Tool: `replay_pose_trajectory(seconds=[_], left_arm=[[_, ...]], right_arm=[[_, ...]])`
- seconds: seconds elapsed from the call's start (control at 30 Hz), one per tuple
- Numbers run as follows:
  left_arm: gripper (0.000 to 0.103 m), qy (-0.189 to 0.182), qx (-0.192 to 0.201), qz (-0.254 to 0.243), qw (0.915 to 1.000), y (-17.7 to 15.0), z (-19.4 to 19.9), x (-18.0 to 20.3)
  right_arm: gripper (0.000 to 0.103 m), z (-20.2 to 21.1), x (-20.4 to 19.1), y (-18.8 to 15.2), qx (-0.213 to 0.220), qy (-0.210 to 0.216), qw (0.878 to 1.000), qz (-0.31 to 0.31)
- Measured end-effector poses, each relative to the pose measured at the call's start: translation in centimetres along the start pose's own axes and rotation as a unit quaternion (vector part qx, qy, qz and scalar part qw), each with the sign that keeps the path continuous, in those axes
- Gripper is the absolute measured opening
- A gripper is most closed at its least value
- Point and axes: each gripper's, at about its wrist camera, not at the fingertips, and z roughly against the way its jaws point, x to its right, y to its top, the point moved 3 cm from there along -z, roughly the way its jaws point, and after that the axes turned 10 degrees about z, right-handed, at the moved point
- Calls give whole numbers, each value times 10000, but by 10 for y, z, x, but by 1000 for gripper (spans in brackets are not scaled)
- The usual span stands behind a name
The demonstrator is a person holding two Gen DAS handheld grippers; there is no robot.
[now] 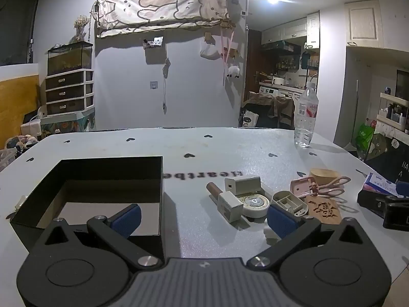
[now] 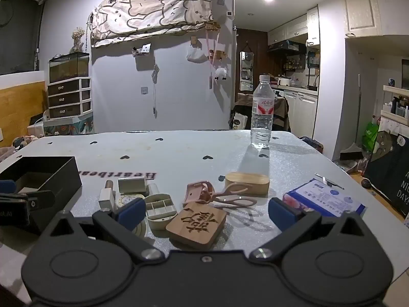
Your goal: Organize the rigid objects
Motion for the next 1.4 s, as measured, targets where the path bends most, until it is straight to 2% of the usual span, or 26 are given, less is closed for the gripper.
replay_pose_trajectory(seconds=[1.4], left_arm=[[103,-42,54,-21,10000,2,3,4]], right_arm=[[103,0,-1,0,2,-4,10000,11]])
